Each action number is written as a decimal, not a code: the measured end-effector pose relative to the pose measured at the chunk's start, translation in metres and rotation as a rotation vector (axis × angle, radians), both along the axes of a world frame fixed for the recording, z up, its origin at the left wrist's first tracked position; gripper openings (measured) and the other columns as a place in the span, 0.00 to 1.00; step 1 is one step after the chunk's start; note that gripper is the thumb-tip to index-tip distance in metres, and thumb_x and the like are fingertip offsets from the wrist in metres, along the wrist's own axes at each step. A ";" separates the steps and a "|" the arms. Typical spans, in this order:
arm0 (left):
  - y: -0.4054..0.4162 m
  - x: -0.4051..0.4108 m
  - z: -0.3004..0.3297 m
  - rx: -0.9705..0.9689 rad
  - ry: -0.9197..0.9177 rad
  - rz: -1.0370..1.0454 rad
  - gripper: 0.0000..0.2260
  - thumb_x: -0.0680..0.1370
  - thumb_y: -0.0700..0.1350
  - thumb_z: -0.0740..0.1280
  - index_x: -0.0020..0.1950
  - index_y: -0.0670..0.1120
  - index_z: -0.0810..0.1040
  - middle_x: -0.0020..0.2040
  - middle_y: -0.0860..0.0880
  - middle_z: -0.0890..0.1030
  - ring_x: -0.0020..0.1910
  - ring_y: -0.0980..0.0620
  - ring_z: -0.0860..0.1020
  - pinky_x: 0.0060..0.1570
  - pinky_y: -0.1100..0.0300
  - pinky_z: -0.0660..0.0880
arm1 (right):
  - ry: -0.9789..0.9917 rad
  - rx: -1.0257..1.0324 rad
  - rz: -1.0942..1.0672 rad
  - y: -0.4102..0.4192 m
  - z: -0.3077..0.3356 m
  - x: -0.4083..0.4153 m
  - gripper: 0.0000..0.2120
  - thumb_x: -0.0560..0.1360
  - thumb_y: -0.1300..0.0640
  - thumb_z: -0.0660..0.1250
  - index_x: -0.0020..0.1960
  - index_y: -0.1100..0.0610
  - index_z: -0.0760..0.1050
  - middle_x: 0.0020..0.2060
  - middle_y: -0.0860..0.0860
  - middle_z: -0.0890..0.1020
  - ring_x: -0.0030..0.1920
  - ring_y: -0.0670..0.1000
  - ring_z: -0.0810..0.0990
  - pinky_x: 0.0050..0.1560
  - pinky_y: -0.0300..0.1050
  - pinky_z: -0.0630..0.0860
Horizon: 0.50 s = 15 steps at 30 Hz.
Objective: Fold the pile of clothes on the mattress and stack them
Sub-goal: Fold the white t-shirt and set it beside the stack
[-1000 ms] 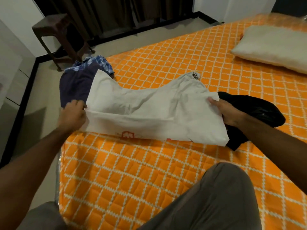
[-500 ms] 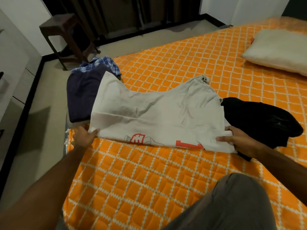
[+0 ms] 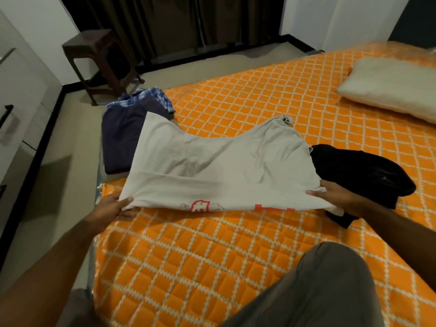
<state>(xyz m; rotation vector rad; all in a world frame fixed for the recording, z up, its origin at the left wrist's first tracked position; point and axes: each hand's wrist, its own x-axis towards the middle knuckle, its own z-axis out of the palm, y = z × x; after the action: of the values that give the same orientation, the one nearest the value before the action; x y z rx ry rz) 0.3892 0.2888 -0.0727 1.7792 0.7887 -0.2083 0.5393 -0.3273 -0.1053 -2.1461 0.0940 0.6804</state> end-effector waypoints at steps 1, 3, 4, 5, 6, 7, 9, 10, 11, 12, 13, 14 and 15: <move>0.003 -0.013 0.001 -0.020 0.045 -0.024 0.13 0.81 0.43 0.67 0.62 0.38 0.76 0.45 0.38 0.83 0.32 0.47 0.83 0.32 0.54 0.83 | 0.020 -0.028 0.025 -0.002 0.003 -0.001 0.26 0.77 0.48 0.72 0.72 0.54 0.72 0.63 0.49 0.77 0.59 0.51 0.76 0.60 0.48 0.72; 0.008 -0.041 0.006 -0.057 0.141 -0.095 0.14 0.80 0.43 0.69 0.62 0.36 0.75 0.43 0.38 0.83 0.33 0.45 0.81 0.32 0.53 0.82 | 0.056 -0.044 0.071 -0.006 0.005 -0.002 0.28 0.73 0.43 0.73 0.70 0.51 0.73 0.61 0.47 0.77 0.56 0.49 0.77 0.59 0.47 0.71; 0.010 -0.057 0.009 -0.090 0.190 -0.131 0.17 0.78 0.43 0.70 0.62 0.35 0.75 0.43 0.38 0.82 0.34 0.45 0.80 0.33 0.53 0.82 | 0.064 -0.054 0.096 -0.008 0.006 -0.005 0.29 0.71 0.41 0.73 0.68 0.49 0.72 0.60 0.46 0.77 0.55 0.48 0.77 0.59 0.47 0.71; 0.014 -0.069 0.011 -0.114 0.245 -0.166 0.20 0.76 0.44 0.71 0.63 0.35 0.74 0.43 0.38 0.82 0.34 0.45 0.79 0.33 0.53 0.81 | 0.070 -0.063 0.127 -0.009 0.009 -0.007 0.28 0.72 0.41 0.73 0.68 0.48 0.72 0.60 0.45 0.76 0.56 0.47 0.77 0.59 0.46 0.71; 0.017 -0.083 0.010 -0.125 0.313 -0.194 0.22 0.75 0.45 0.73 0.63 0.35 0.74 0.43 0.38 0.82 0.33 0.44 0.78 0.33 0.52 0.80 | 0.085 -0.074 0.168 -0.010 0.014 -0.010 0.25 0.74 0.42 0.72 0.68 0.48 0.71 0.60 0.44 0.76 0.57 0.48 0.76 0.59 0.46 0.70; 0.020 -0.094 0.012 -0.107 0.393 -0.239 0.22 0.73 0.45 0.74 0.62 0.35 0.75 0.42 0.38 0.82 0.34 0.44 0.79 0.33 0.52 0.80 | 0.105 -0.095 0.209 -0.013 0.016 -0.012 0.22 0.75 0.44 0.72 0.66 0.48 0.71 0.60 0.43 0.76 0.58 0.48 0.76 0.59 0.46 0.70; 0.022 -0.114 0.015 -0.028 0.581 -0.399 0.21 0.73 0.49 0.75 0.59 0.37 0.78 0.44 0.37 0.83 0.36 0.44 0.81 0.35 0.54 0.79 | 0.097 -0.175 0.295 -0.021 0.012 -0.016 0.20 0.76 0.44 0.72 0.64 0.50 0.74 0.61 0.45 0.77 0.57 0.47 0.77 0.60 0.45 0.72; 0.018 -0.123 0.015 0.027 0.669 -0.492 0.21 0.73 0.51 0.76 0.57 0.37 0.79 0.44 0.38 0.84 0.37 0.45 0.82 0.35 0.55 0.79 | 0.090 -0.184 0.320 -0.025 0.009 -0.020 0.18 0.76 0.46 0.72 0.63 0.52 0.75 0.61 0.47 0.78 0.57 0.46 0.77 0.58 0.43 0.72; 0.017 -0.128 0.010 0.085 0.748 -0.557 0.20 0.74 0.53 0.75 0.56 0.38 0.80 0.43 0.39 0.84 0.38 0.46 0.83 0.36 0.56 0.79 | 0.087 -0.173 0.326 -0.029 0.005 -0.021 0.17 0.77 0.49 0.73 0.62 0.54 0.75 0.61 0.50 0.78 0.56 0.46 0.77 0.56 0.43 0.73; 0.015 -0.133 0.004 0.151 0.797 -0.589 0.20 0.74 0.54 0.76 0.55 0.39 0.80 0.43 0.41 0.85 0.39 0.47 0.84 0.37 0.56 0.79 | 0.091 -0.155 0.311 -0.033 -0.002 -0.024 0.16 0.76 0.53 0.73 0.61 0.55 0.74 0.61 0.52 0.78 0.56 0.48 0.78 0.56 0.44 0.74; 0.013 -0.135 -0.001 0.239 0.814 -0.609 0.20 0.73 0.56 0.76 0.53 0.41 0.80 0.43 0.43 0.85 0.39 0.49 0.84 0.38 0.57 0.79 | 0.100 -0.141 0.292 -0.032 -0.007 -0.026 0.16 0.76 0.55 0.74 0.60 0.56 0.74 0.62 0.54 0.78 0.56 0.50 0.78 0.56 0.45 0.76; 0.012 -0.134 -0.006 0.348 0.795 -0.644 0.22 0.71 0.59 0.77 0.52 0.43 0.81 0.43 0.45 0.85 0.39 0.51 0.83 0.38 0.60 0.78 | 0.100 -0.124 0.276 -0.030 -0.010 -0.027 0.16 0.76 0.56 0.74 0.59 0.56 0.73 0.61 0.55 0.78 0.55 0.51 0.79 0.54 0.46 0.77; 0.013 -0.131 -0.011 0.468 0.744 -0.682 0.24 0.68 0.61 0.78 0.52 0.44 0.80 0.46 0.47 0.84 0.40 0.52 0.81 0.39 0.63 0.76 | 0.103 -0.123 0.277 -0.024 -0.007 -0.026 0.16 0.76 0.54 0.74 0.59 0.56 0.72 0.59 0.53 0.78 0.54 0.50 0.78 0.52 0.44 0.77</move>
<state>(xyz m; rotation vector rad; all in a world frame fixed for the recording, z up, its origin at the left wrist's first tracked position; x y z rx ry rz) 0.2579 0.3018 -0.0835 2.4040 0.7334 -1.2795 0.5130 -0.3518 -0.1125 -2.2643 -0.1112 0.9668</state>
